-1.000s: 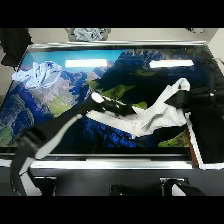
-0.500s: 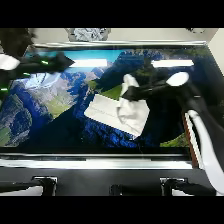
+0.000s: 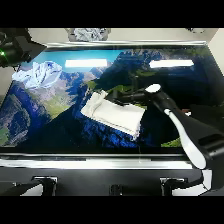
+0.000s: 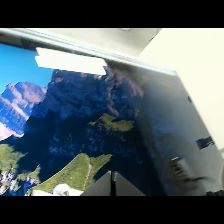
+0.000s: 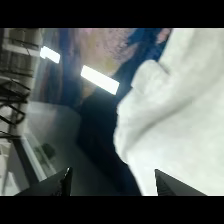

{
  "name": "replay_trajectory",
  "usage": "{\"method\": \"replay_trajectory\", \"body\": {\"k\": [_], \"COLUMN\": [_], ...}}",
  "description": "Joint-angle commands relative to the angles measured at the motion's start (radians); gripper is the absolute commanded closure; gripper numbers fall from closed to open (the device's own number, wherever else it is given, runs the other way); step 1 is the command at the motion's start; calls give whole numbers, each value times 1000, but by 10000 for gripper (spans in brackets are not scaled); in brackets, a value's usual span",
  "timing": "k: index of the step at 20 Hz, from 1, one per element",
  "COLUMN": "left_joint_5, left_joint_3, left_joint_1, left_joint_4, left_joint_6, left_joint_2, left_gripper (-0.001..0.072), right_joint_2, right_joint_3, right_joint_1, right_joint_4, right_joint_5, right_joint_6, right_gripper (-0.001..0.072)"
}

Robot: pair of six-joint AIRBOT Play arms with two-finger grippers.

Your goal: Fold the shirts.

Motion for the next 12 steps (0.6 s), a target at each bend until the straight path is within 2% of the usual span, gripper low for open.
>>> {"method": "replay_trajectory", "body": {"k": [1, 4, 6, 7, 8, 10, 11, 12], "left_joint_5": [0, -2, -7, -7, -7, -9, -9, -9], "left_joint_3": [-43, -78, -84, -84, -84, -84, -84, -84], "left_joint_1": [6, 6, 6, 5, 5, 4, 3, 2], "left_joint_4": [1, 36, 50, 53, 53, 51, 51, 51], "left_joint_6": [28, 28, 28, 28, 28, 27, 27, 27], "left_joint_2": [9, 9, 9, 9, 9, 10, 10, 10], "left_gripper": [679, 679, 679, 678, 679, 679, 679, 678], "right_joint_2": [82, 159, 181, 185, 185, 185, 182, 178], "right_joint_3": [0, -10, -92, -156, -235, -385, -446, -488], "right_joint_1": [-159, -296, -342, -345, -341, -335, -327, -320], "right_joint_4": [-355, -761, -815, -770, -651, -303, -209, -185], "right_joint_5": [202, 372, 385, 344, 263, 82, 9, -40], "right_joint_6": [96, 198, 215, 214, 208, 64, 43, 49], "right_gripper": [96, 94, 95, 94, 91, 9, 9, 12]}}
